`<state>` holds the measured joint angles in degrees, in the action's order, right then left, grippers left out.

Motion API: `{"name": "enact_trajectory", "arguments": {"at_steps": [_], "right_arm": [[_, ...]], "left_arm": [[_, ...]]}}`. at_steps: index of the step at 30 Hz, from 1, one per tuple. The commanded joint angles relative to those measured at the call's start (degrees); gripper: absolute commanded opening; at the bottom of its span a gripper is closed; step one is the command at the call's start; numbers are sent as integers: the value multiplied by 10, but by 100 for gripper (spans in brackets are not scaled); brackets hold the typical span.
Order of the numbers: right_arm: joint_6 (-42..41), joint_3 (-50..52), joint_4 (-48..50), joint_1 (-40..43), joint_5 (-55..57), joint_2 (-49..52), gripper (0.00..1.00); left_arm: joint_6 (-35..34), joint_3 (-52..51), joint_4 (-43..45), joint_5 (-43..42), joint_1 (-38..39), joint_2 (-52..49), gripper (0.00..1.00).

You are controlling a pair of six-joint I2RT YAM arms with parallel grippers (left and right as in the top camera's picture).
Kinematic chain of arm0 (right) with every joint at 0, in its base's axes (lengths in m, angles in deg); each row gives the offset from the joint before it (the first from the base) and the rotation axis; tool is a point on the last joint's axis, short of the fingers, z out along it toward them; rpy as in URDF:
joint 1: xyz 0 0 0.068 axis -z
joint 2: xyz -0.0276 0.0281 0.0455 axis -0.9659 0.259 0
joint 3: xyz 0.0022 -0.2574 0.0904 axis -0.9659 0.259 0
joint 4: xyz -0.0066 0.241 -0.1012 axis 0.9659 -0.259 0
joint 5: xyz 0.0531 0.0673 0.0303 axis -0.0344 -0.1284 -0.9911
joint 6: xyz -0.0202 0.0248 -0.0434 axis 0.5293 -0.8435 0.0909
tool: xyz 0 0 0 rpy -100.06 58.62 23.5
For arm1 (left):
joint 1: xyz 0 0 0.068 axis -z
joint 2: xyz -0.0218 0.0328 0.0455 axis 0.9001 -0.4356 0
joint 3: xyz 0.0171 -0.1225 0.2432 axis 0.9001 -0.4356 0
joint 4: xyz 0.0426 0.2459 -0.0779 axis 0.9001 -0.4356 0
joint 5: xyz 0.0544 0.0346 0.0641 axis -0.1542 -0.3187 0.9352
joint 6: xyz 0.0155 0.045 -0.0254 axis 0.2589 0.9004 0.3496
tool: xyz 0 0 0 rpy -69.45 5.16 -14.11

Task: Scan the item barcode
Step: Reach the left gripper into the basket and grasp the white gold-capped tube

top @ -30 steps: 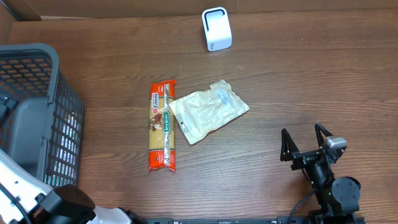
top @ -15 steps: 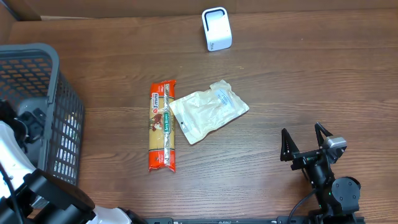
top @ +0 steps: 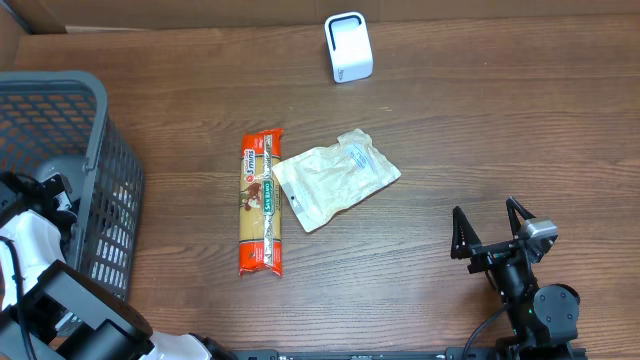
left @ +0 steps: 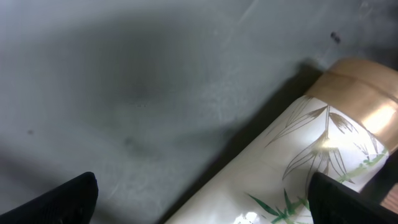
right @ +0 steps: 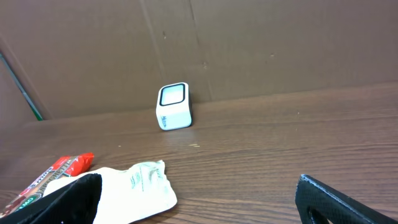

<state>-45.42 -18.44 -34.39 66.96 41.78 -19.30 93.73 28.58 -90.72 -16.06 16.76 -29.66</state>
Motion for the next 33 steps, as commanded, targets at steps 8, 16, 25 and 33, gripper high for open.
{"name": "enact_trajectory", "arguments": {"at_steps": [8,16,25,33], "right_arm": [[-2,6,2,-5,5,-6,100],[-2,6,2,-5,5,-6,100],[-2,6,2,-5,5,-6,100],[-2,6,2,-5,5,-6,100]], "left_arm": [[25,-46,17,15,2,-4,82],[-138,-46,-7,267,1,-4,78],[-141,-42,13,262,4,-2,78],[-73,50,-16,51,11,2,75]]}}
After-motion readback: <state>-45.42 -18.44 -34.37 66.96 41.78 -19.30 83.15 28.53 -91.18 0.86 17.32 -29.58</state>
